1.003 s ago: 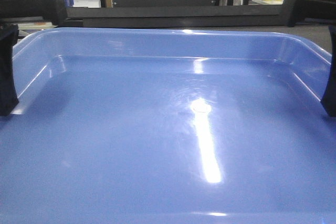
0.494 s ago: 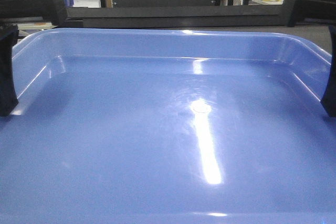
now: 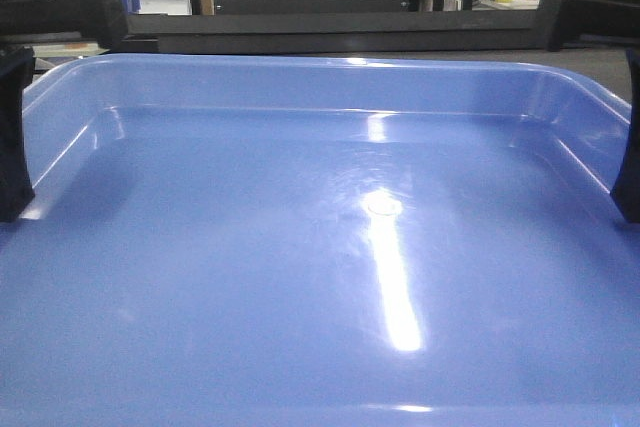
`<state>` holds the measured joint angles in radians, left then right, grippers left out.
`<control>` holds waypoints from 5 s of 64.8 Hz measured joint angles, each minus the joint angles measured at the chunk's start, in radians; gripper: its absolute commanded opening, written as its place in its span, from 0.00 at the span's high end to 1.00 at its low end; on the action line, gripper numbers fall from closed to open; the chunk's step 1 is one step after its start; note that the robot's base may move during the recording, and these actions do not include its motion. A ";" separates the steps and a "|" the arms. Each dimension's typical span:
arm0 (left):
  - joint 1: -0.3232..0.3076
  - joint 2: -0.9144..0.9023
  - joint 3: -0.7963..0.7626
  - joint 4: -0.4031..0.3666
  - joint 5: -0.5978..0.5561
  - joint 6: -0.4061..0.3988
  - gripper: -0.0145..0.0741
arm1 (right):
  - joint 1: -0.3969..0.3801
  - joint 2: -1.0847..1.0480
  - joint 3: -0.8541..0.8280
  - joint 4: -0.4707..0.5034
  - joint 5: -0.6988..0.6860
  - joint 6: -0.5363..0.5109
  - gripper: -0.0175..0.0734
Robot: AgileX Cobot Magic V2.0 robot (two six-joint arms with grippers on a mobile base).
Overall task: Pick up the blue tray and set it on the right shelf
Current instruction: 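Hold the tray level with both grippers while the base turns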
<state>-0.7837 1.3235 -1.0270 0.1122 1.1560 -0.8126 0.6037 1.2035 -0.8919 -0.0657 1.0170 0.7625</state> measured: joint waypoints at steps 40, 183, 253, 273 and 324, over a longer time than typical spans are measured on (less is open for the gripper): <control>0.000 0.000 0.000 -0.004 0.006 0.000 0.81 | 0.000 0.000 0.000 0.000 -0.001 0.000 0.57; 0.000 0.000 0.000 -0.008 0.006 0.000 0.81 | 0.000 -0.002 0.000 -0.002 0.000 0.000 0.57; 0.000 0.000 0.000 -0.011 0.009 0.000 0.81 | 0.000 -0.004 0.000 -0.002 0.002 0.000 0.57; 0.000 0.000 0.000 -0.011 0.009 0.000 0.81 | 0.000 -0.004 0.000 -0.002 0.002 0.000 0.57; 0.000 0.000 0.000 -0.011 0.009 0.000 0.81 | 0.000 -0.004 0.000 -0.002 0.002 0.000 0.57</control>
<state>-0.7837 1.3235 -1.0270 0.1007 1.1655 -0.8126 0.6037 1.1996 -0.8919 -0.0674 1.0191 0.7625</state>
